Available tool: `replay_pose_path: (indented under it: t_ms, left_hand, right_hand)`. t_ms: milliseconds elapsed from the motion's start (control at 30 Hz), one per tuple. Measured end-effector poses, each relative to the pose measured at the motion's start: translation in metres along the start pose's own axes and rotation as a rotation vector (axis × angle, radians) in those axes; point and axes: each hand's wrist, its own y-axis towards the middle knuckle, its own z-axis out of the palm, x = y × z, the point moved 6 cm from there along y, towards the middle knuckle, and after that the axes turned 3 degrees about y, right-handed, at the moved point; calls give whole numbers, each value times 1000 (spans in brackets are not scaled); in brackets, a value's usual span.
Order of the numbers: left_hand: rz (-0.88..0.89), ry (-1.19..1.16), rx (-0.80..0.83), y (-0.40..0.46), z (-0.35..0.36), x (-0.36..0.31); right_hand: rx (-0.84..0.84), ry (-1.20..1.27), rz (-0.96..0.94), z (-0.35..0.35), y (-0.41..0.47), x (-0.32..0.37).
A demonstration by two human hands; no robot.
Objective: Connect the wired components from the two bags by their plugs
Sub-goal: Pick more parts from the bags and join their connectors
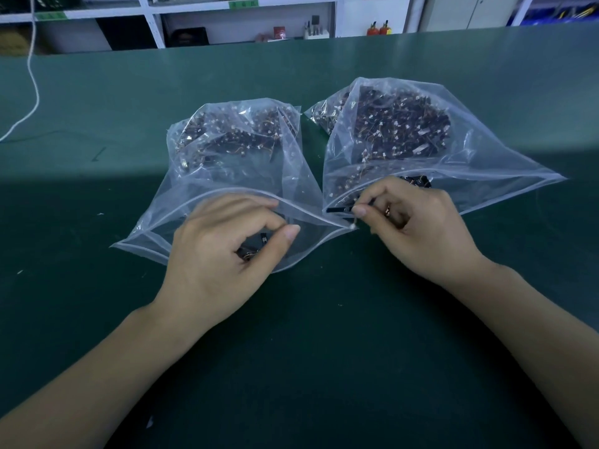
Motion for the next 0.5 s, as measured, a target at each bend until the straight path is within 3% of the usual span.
replay_pose_path:
  t_ms: [167, 300, 500]
  left_hand:
    - [23, 33, 16, 1, 1, 3]
    - [3, 82, 127, 1, 9, 9]
    - [-212, 208, 280, -7, 13, 28]
  right_hand:
    - [-55, -4, 193, -3, 1, -26]
    - [-119, -62, 256, -9, 1, -34]
    - [-182, -185, 264, -20, 2, -38]
